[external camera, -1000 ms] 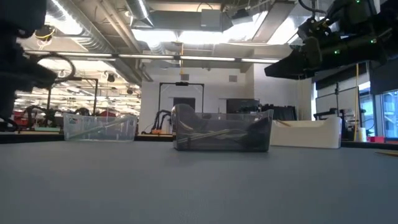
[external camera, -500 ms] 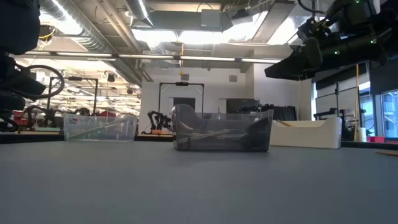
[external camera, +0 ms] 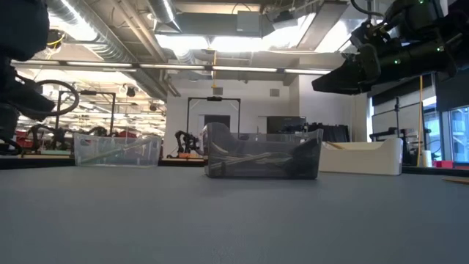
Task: Sort silverware by color (type)
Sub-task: Put the left gold table knife into the white bin
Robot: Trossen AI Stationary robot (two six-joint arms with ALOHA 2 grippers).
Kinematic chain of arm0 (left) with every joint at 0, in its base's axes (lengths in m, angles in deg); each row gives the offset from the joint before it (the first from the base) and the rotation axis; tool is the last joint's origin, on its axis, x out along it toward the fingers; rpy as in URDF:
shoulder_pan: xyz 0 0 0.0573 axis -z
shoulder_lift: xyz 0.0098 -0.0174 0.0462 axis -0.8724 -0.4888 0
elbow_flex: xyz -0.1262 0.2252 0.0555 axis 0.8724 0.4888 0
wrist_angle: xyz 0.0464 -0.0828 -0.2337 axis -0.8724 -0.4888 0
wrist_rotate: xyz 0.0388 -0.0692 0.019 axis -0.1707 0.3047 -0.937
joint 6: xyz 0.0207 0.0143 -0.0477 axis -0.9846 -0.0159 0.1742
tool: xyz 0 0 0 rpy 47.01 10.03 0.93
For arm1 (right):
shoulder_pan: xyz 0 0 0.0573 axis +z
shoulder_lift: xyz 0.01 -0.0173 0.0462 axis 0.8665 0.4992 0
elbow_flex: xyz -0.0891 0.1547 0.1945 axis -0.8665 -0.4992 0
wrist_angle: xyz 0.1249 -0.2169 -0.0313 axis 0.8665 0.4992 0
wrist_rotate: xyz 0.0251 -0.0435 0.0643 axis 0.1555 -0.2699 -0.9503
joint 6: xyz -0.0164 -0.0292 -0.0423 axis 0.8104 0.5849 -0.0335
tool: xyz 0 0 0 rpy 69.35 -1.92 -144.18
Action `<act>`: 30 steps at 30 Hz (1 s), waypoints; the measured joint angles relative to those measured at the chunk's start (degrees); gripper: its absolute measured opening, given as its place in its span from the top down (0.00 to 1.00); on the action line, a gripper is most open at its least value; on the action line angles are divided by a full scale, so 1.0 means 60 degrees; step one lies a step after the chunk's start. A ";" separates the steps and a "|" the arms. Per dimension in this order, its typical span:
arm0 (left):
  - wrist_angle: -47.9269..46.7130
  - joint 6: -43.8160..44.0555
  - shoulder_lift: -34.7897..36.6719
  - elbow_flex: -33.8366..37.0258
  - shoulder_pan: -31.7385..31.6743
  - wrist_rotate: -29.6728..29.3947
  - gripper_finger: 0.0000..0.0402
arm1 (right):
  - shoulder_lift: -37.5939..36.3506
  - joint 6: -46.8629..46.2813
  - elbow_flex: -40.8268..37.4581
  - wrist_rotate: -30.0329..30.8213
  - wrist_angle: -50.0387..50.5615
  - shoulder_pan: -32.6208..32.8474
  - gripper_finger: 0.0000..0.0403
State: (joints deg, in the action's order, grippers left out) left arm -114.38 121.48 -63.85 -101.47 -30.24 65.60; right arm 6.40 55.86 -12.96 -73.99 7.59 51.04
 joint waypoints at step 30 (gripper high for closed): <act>0.0965 -0.0915 0.0224 0.0408 0.0127 0.0160 0.94 | 0.0000 0.0000 0.0000 -0.0069 0.0011 0.0000 0.50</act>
State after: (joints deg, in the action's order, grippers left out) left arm -108.59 115.99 -62.51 -99.02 -29.47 66.56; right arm 6.40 55.86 -12.96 -74.41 7.65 51.04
